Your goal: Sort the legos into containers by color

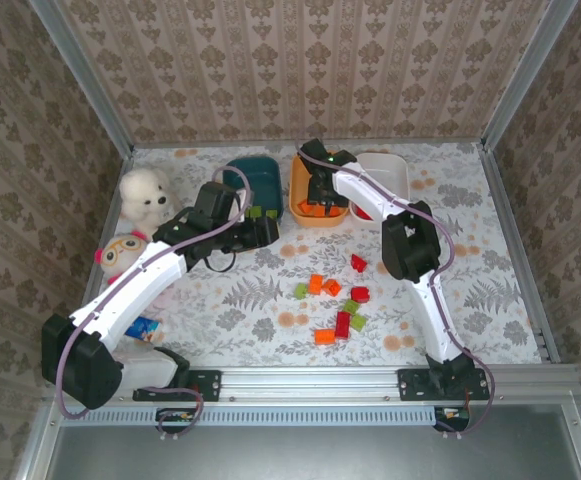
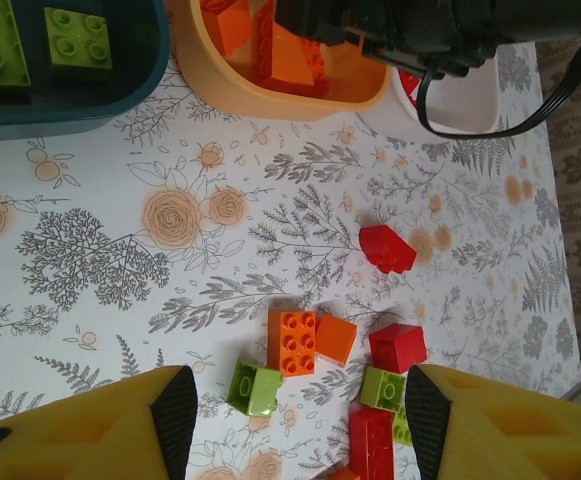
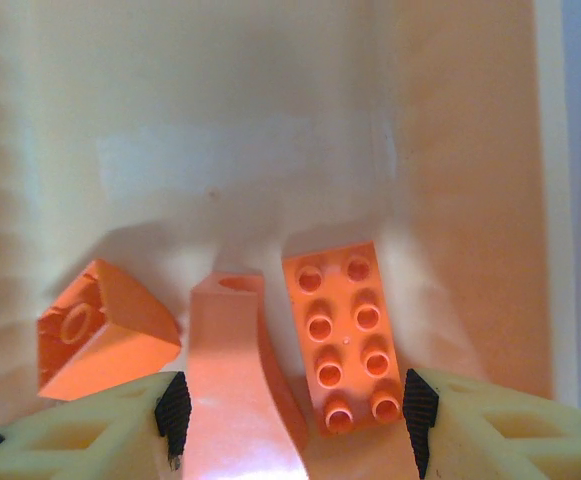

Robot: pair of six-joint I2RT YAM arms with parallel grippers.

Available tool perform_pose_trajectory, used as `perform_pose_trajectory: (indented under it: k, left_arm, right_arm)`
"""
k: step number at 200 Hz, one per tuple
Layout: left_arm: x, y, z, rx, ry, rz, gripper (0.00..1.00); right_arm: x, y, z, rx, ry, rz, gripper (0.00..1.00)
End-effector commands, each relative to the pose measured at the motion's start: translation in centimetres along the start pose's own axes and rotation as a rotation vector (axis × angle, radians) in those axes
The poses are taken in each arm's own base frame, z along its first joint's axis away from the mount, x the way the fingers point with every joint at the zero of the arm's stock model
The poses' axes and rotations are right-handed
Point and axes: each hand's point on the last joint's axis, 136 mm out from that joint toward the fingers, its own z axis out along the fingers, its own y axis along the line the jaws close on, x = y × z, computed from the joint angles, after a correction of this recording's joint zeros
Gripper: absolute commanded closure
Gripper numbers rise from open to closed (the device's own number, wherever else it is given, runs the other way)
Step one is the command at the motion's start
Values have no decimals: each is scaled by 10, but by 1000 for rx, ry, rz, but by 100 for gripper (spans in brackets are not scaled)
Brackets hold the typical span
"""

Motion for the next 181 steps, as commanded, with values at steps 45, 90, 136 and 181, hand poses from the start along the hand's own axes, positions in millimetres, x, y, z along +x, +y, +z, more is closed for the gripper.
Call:
perform_pose_trajectory:
  k: [45,90,136,181]
  left_arm:
    - [-2,-9,-10,0,10,110,39]
    - [15,-15,-8,15,88,203,39]
    - [27,-14,-3,1,142,239,40]
    - [44,-36,33,4,222,319,43]
  right_arm:
    - [-39,15,-174,-185,-329,-96,39]
    - [32,-14,-213,-319,-324,-141,39]
    - [130,-63,-220,-359,-194,-163,39]
    - [183,-98,-229,-409,-127,-152,39]
